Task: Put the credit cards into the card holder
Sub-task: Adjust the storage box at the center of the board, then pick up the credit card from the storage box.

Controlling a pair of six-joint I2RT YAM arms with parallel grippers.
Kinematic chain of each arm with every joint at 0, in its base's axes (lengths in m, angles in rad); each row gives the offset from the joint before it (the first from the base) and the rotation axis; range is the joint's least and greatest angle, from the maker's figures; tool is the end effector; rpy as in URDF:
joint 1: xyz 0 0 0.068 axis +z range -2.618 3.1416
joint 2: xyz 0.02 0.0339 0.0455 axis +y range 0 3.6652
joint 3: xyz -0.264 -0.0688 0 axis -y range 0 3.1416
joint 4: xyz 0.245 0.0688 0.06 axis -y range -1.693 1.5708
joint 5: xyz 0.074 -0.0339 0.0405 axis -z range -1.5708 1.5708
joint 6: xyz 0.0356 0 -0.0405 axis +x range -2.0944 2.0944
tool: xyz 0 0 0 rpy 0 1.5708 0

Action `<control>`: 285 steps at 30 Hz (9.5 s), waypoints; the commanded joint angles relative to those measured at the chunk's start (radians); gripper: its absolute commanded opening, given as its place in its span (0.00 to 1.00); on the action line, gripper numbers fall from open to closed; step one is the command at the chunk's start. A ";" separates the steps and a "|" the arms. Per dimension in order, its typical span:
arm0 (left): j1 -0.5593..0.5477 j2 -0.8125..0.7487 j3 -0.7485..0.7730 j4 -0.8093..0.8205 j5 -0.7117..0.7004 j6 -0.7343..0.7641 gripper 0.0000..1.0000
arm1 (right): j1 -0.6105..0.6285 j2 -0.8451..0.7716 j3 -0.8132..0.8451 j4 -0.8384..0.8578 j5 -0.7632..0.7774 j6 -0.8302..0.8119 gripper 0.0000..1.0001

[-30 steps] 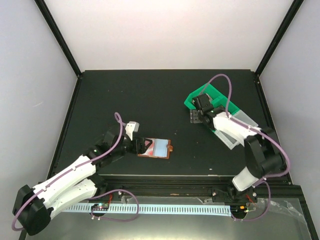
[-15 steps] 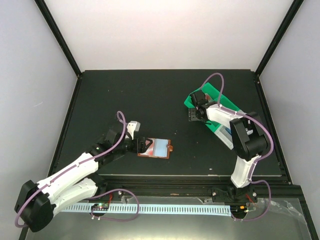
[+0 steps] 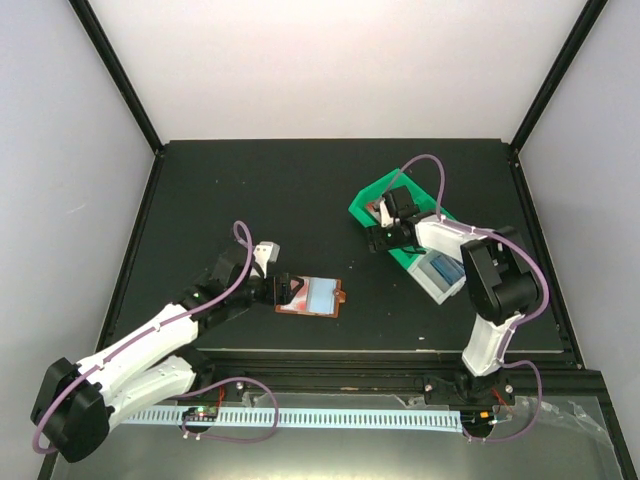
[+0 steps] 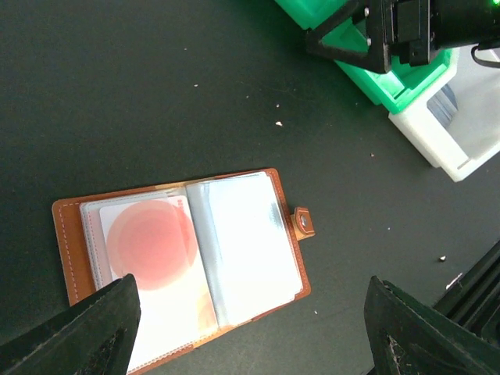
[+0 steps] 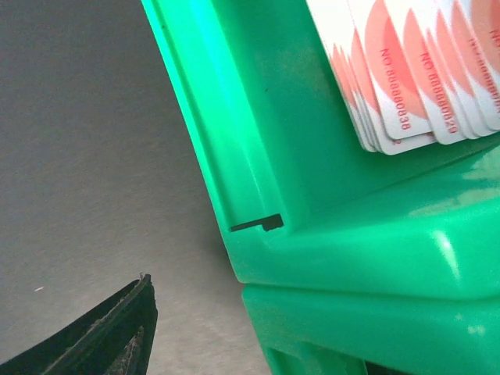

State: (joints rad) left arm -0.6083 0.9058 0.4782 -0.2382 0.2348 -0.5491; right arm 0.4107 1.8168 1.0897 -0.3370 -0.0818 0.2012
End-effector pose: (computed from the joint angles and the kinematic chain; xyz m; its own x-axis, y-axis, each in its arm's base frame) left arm 0.1515 -0.1156 0.2072 -0.8008 -0.0609 -0.5958 0.3376 0.7758 -0.5330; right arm 0.3292 0.1465 0.1558 -0.8723 -0.1626 -0.4612 -0.2653 0.9496 0.1670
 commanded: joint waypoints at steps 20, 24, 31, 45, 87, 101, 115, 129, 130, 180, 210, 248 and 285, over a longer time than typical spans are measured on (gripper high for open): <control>0.013 0.115 0.057 0.185 0.007 -0.103 0.89 | 0.151 -0.421 -0.066 -0.179 0.098 0.082 0.77; -0.013 0.229 0.093 0.300 0.011 -0.137 0.99 | 0.098 -0.570 -0.158 -0.314 0.242 0.197 0.77; -0.095 0.357 0.148 0.417 0.007 -0.202 0.99 | 0.032 -0.651 -0.260 -0.434 0.358 0.278 0.69; -0.238 0.674 0.358 0.392 -0.035 -0.252 0.94 | -0.004 -0.451 -0.286 -0.389 0.286 0.254 0.64; -0.190 0.846 0.536 0.218 -0.271 -0.291 0.94 | 0.042 -0.219 -0.025 -0.355 0.234 -0.040 0.62; -0.150 0.915 0.569 0.217 -0.187 -0.245 0.89 | 0.041 -0.121 -0.016 -0.335 0.317 0.036 0.60; -0.148 0.990 0.667 0.107 -0.190 -0.244 0.90 | 0.040 -0.083 0.025 -0.413 0.412 0.145 0.54; -0.140 0.990 0.666 0.098 -0.191 -0.238 0.90 | 0.020 -0.107 0.054 -0.461 0.422 0.198 0.51; -0.140 0.988 0.666 0.098 -0.190 -0.237 0.90 | 0.020 -0.111 0.055 -0.462 0.426 0.200 0.50; -0.107 0.941 0.617 0.125 -0.145 -0.230 0.90 | 0.077 0.054 0.099 -0.369 0.890 -0.057 0.13; -0.078 0.907 0.576 0.148 -0.113 -0.226 0.90 | 0.075 0.032 0.085 -0.273 0.852 -0.310 0.34; -0.072 0.554 0.404 0.054 -0.127 -0.110 0.91 | 0.126 -0.451 0.081 -0.444 0.395 -0.018 0.01; 0.019 0.330 0.028 -0.070 -0.125 -0.030 0.17 | 0.398 -0.119 -0.341 0.563 -0.389 0.929 0.01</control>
State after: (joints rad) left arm -0.5957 1.2133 0.5117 -0.3191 0.0841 -0.5964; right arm 0.7982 1.6848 0.7364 0.2134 -0.5179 1.0981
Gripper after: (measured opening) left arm 0.170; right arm 0.018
